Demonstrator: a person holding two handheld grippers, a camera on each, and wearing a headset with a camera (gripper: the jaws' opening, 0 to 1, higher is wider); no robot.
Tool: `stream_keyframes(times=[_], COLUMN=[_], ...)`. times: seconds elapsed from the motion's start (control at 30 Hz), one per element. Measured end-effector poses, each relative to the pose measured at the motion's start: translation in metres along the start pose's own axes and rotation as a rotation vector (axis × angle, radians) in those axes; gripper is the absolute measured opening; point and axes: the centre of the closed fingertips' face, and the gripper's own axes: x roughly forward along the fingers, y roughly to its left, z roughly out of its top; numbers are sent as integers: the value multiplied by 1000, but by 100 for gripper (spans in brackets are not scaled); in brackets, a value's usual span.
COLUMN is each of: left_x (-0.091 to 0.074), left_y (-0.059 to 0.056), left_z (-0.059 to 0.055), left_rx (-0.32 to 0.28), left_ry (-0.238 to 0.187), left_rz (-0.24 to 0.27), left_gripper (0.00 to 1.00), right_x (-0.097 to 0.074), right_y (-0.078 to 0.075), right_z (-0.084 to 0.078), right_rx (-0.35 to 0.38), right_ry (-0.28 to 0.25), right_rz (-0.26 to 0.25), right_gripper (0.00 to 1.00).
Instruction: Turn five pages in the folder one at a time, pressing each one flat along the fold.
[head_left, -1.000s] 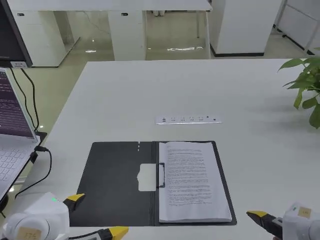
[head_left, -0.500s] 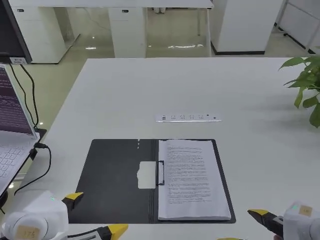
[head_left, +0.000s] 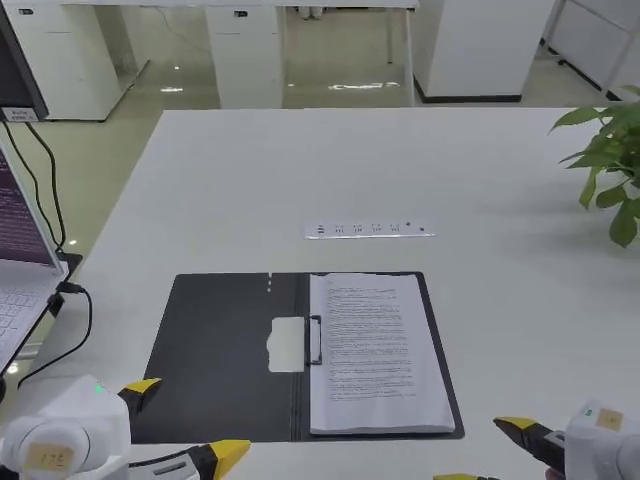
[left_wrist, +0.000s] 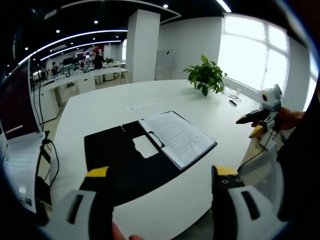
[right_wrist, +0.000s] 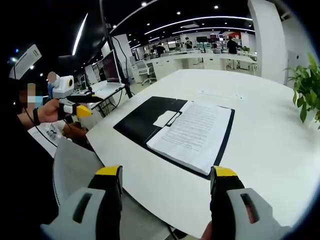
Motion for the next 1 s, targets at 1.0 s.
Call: stream_keyframes(times=[1.0], left_x=[7], left_y=[-6], left_z=[-1], left_rx=[8], left_ry=[15], left_rz=[-22], left_gripper=[82], right_x=[0], right_y=[-4], right_z=[0], right_rx=[-3], right_ry=[9], right_rz=[1], right_gripper=[71])
